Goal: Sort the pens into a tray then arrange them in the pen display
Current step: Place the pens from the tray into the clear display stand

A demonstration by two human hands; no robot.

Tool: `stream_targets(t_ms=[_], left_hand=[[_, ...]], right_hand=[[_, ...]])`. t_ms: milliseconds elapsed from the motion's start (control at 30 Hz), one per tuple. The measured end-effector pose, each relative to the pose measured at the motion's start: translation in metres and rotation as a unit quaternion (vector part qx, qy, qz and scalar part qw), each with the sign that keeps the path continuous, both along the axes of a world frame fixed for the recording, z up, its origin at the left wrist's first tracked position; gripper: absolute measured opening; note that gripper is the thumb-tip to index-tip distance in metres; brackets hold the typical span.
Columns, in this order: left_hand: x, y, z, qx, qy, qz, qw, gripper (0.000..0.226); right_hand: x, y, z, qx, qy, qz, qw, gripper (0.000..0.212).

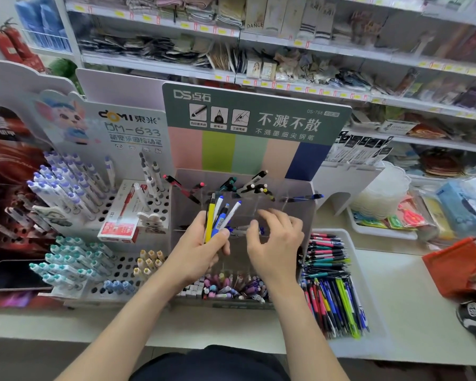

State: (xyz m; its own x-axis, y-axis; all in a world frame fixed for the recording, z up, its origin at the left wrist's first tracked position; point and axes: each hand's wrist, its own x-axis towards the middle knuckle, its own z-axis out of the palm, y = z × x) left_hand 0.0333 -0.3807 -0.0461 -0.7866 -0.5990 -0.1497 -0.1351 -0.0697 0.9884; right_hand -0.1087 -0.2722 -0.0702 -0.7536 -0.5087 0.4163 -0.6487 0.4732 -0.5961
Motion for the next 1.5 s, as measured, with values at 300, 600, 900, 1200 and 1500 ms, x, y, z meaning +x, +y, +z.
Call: stream_targets(t_ms=[300, 600, 900, 1200, 1500], left_hand=[[0.001, 0.002, 0.001, -0.045, -0.007, -0.014, 0.999, 0.008], [0.004, -0.001, -0.003, -0.042, 0.010, -0.012, 0.999, 0.015], [0.004, -0.004, 0.001, -0.108, 0.003, -0.053, 0.993, 0.016], [0.006, -0.008, -0.004, -0.192, -0.046, -0.080, 0.977, 0.014], [-0.002, -0.007, -0.009, -0.155, -0.034, -0.040, 0.987, 0.008]], right_hand=[[0.007, -0.003, 0.042, -0.237, -0.311, 0.051, 0.919, 0.017], [-0.007, -0.004, 0.005, -0.134, -0.030, 0.017, 0.990, 0.015], [0.009, -0.007, 0.029, -0.124, -0.164, 0.083, 0.975, 0.018], [-0.005, -0.009, 0.047, -0.323, -0.310, -0.066, 0.892, 0.017], [-0.006, -0.004, -0.001, -0.040, -0.079, 0.024, 0.996, 0.021]])
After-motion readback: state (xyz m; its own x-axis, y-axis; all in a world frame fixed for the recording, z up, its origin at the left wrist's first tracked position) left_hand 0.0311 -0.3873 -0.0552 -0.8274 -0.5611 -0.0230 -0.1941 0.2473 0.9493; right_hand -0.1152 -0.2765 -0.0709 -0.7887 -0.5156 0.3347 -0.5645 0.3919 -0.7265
